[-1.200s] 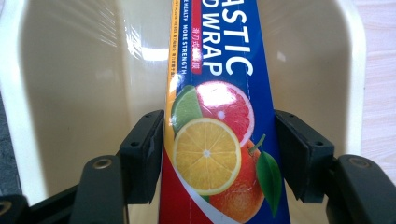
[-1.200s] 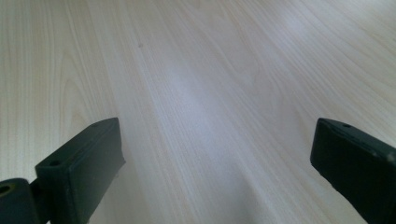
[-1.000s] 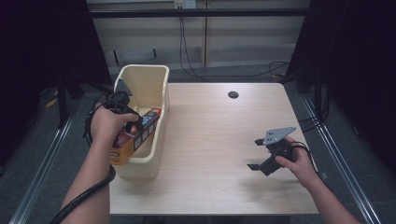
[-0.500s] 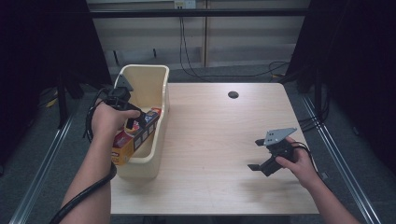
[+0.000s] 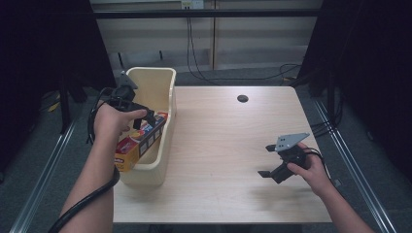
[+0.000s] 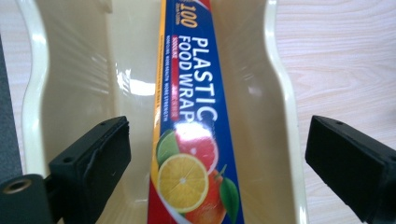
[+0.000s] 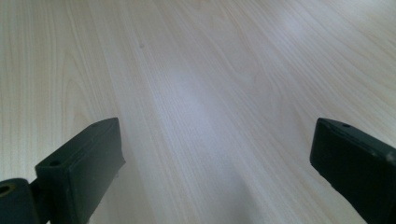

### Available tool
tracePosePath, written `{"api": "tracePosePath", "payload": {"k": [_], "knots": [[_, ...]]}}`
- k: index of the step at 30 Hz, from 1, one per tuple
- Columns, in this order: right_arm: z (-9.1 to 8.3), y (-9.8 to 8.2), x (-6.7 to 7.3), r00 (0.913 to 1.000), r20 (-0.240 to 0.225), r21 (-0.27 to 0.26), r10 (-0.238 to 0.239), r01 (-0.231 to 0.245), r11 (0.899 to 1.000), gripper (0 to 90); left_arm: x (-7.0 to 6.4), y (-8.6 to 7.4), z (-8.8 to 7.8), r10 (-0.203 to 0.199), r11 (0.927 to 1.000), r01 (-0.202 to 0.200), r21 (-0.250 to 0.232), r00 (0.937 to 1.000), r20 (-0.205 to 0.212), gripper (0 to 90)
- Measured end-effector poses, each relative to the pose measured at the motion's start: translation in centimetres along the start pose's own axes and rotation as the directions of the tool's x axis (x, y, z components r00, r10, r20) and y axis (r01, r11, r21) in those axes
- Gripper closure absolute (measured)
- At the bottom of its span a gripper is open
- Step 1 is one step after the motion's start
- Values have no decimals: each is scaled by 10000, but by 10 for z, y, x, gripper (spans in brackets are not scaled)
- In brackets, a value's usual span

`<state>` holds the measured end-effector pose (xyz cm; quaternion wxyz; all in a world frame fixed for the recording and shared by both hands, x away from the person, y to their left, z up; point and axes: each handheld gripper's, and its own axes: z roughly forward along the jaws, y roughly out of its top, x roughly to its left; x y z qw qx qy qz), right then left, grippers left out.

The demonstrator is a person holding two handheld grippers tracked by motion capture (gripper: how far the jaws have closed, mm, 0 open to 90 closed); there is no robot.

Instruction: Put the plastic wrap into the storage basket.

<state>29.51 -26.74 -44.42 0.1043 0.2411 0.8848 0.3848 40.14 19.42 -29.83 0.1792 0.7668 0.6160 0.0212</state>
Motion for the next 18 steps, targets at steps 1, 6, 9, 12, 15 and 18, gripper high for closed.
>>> {"api": "tracePosePath", "payload": {"k": [1, 6, 9, 12, 15, 18], "knots": [[0, 0, 0, 10000, -2, -18, 52, -52, 10000, 22, -2, 1, 0, 34, 10000, -34, -2, 10000, 55, 66], [0, -1, -1, 10000, -24, -4, 89, -89, 10000, 24, -8, 2, -1, 248, 9996, -244, -157, 9994, 240, 60], [0, -1, 0, 10000, -73, 14, 46, -46, 10000, 24, -12, 3, -2, 368, 9991, -361, -213, 9986, 368, 60], [-1, -1, 1, 10000, -23, 0, 46, -46, 10000, 24, -16, 6, -4, 448, 9985, -433, -331, 9980, 440, 60], [-1, -1, 1, 10000, -7, -1, 66, -66, 10000, 23, -21, 8, -5, 496, 9981, -477, -384, 9975, 508, 60], [0, -1, 1, 10000, -29, -8, 66, -66, 10000, 22, -26, 10, -5, 590, 9972, -560, -490, 9962, 633, 60]]}}
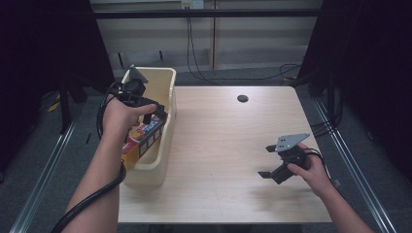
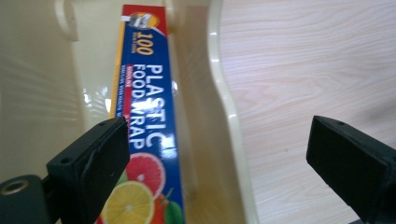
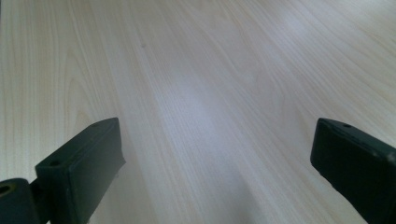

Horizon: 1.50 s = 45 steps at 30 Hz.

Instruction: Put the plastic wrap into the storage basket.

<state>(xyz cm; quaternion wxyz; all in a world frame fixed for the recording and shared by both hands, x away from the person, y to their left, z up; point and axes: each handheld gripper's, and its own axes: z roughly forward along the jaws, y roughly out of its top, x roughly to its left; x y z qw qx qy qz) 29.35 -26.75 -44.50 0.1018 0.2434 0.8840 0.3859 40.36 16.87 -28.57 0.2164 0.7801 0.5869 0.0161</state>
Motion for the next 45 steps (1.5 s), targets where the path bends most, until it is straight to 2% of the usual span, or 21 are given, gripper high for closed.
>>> {"api": "tracePosePath", "payload": {"k": [6, 17, 28, 30, 40, 45], "knots": [[2, -1, 0, 10000, -61, 69, -24, 24, 10000, 23, -9, 3, 3, 149, 9998, -146, -118, 9996, 252, 60], [-2, -1, -3, 9998, -92, -211, 175, -177, 9996, 22, -23, 11, 10, 454, 9982, -428, -431, 9972, 601, 61], [-3, -1, -3, 9999, -12, -214, 159, -159, 9996, 22, -40, 16, 23, 744, 9967, -713, -389, 9936, 853, 61], [-4, -1, -3, 9998, -31, -253, 176, -177, 9995, 22, -42, 17, 25, 911, 9953, -877, -413, 9918, 895, 62], [-3, -2, -4, 9998, -55, -242, 189, -190, 9995, 22, -57, 19, 39, 1139, 9932, -1102, -383, 9869, 1143, 65], [-4, -2, -4, 9998, -9, -248, 203, -203, 9995, 22, -63, 19, 45, 1438, 9895, -1404, -355, 9815, 1264, 66]]}}
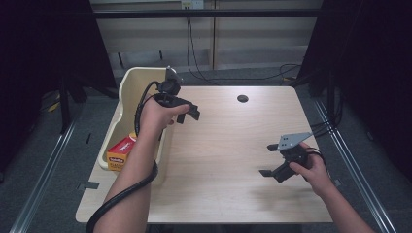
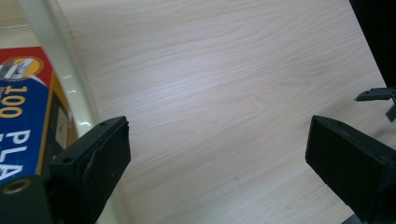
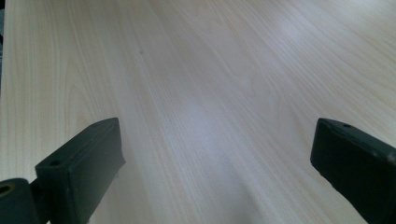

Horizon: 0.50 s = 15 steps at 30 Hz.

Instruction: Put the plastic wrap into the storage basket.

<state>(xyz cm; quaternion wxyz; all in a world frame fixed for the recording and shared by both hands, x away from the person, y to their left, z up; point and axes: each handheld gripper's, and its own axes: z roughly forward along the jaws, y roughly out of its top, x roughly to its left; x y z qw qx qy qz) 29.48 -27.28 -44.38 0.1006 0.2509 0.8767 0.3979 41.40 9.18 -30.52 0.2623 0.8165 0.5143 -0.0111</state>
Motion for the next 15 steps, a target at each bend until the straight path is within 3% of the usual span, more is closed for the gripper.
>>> {"api": "tracePosePath", "payload": {"k": [15], "knots": [[1, -1, 0, 10000, -6, 24, -36, 36, 10000, 22, -18, -3, 29, 353, 9991, -363, 205, 9984, 445, 67]]}}
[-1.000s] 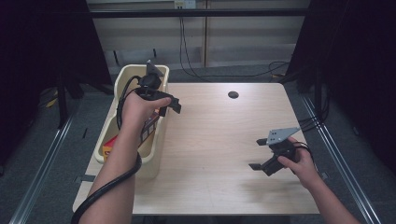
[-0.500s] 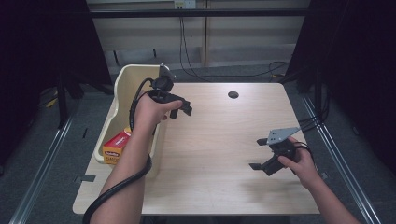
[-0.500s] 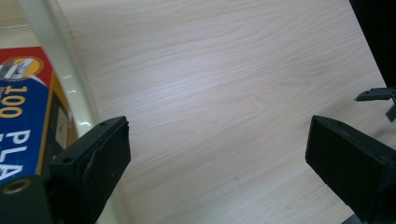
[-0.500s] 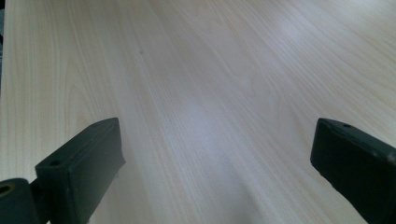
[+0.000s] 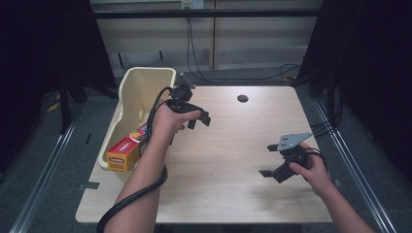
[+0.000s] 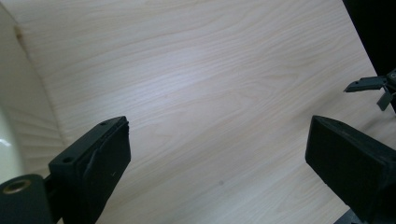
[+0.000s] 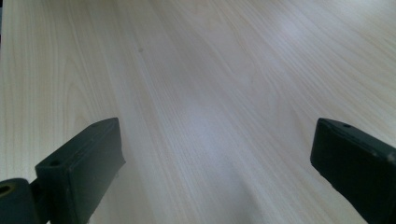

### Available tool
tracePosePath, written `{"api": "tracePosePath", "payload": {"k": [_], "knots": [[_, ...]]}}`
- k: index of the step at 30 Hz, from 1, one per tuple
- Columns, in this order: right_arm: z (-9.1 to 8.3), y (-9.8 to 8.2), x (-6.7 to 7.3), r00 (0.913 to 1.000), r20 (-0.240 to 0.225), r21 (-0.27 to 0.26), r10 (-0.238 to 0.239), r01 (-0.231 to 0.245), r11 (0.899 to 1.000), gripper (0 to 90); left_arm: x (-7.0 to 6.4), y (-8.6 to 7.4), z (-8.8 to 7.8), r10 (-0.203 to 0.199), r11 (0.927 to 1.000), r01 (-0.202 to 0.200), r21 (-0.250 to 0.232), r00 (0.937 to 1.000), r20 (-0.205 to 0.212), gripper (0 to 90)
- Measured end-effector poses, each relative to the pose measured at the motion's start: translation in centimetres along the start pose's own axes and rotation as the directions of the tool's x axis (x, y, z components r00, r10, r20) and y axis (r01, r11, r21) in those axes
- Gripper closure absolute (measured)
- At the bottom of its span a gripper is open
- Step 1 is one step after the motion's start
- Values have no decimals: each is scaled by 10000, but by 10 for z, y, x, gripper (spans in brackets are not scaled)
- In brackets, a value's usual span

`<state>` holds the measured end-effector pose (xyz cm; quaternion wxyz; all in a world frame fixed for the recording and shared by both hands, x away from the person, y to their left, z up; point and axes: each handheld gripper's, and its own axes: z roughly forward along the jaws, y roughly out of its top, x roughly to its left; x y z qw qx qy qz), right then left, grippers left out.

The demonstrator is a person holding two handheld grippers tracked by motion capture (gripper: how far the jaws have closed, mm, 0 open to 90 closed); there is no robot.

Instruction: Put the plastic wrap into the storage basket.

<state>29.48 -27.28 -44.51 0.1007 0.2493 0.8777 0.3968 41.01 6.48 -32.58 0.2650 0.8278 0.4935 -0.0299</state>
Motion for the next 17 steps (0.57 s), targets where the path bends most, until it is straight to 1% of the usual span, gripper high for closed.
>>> {"api": "tracePosePath", "payload": {"k": [5, 8, 12, 13, 15, 17], "knots": [[1, -1, 0, 10000, 55, 18, 53, -54, 10000, 22, -2, -3, 11, 0, 9999, -2, 162, 9999, 122, 67], [1, -2, -1, 10000, 57, 42, 70, -70, 10000, 22, -4, -4, 17, 79, 10000, -80, 24, 9995, 298, 68], [2, -3, -1, 10000, 10, 99, 76, -76, 9999, 23, -7, -5, 24, 111, 9999, -116, 103, 9988, 482, 69], [3, -3, -1, 10000, 16, 109, 77, -77, 9999, 22, -7, -5, 26, 86, 9999, -92, 136, 9987, 500, 69], [2, -4, -2, 9999, 72, 111, 107, -108, 9999, 23, -8, -5, 28, 194, 9998, -199, 96, 9984, 530, 69], [2, -4, -3, 9999, 77, 75, 152, -152, 9999, 22, -9, -5, 30, 186, 9998, -188, 31, 9982, 566, 69]]}}
